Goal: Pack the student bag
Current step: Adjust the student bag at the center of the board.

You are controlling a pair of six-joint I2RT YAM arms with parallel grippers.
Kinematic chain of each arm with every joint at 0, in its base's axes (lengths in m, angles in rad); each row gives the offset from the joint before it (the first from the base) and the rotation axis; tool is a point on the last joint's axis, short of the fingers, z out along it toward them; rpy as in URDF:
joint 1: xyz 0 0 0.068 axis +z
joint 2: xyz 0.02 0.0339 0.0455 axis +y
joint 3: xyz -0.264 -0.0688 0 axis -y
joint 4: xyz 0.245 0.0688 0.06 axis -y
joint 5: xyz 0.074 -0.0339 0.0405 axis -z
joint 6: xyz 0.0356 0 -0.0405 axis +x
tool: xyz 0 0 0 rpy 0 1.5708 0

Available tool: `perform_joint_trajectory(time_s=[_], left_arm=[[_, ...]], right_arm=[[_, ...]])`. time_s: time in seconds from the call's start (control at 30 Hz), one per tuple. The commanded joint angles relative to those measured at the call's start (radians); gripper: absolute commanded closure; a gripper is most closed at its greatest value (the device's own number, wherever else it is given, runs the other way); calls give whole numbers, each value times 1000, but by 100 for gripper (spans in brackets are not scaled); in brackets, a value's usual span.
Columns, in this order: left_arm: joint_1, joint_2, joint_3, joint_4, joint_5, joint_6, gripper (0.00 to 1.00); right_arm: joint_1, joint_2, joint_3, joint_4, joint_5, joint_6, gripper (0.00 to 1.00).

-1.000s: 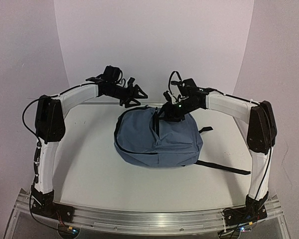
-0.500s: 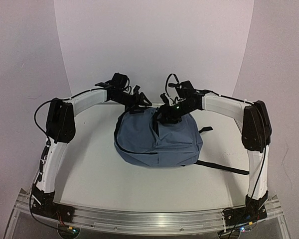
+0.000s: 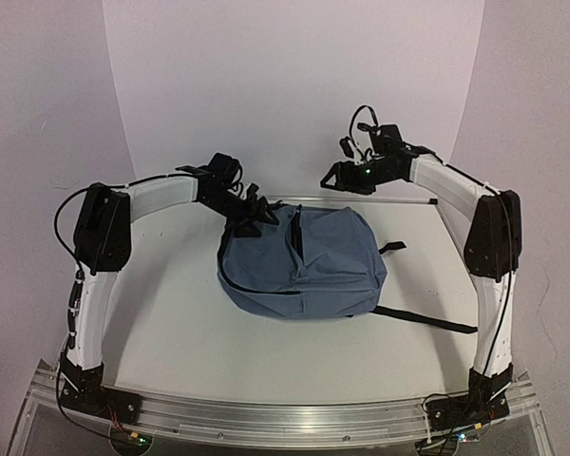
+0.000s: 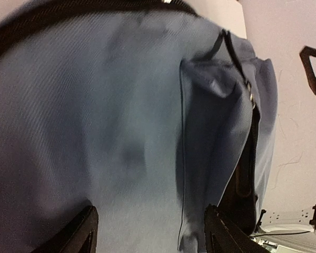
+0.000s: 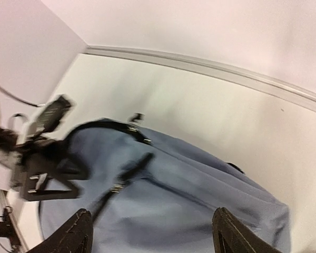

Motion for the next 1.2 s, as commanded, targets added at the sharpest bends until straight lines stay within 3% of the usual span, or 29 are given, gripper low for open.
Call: perform_joint_trajectory(time_s=[0.0, 0.27, 0.53, 0.7, 0.97, 1.07, 1.17], left_arm=[[-6, -234, -171, -64, -28, 36, 31], [-24, -417, -452, -109, -18, -4, 30], [-21, -329, -509, -100, -55, -35, 35], [41, -163, -338, -133, -117, -9, 40], [154, 114, 177, -289, -129, 98, 45], [172, 100, 234, -291, -83, 156, 45], [161, -9, 149, -246, -5, 198, 45]], right_arm=[[-16, 52, -46, -52, -16, -90, 23], [-21, -6, -225, -96, -215, -100, 25], [-12, -135, -426, -132, -286, -118, 26], [28, -219, -567, -143, -302, -162, 27], [112, -289, -608, -143, -285, -182, 30], [110, -311, -555, -144, -212, -195, 33], [110, -352, -521, -141, -233, -202, 36]])
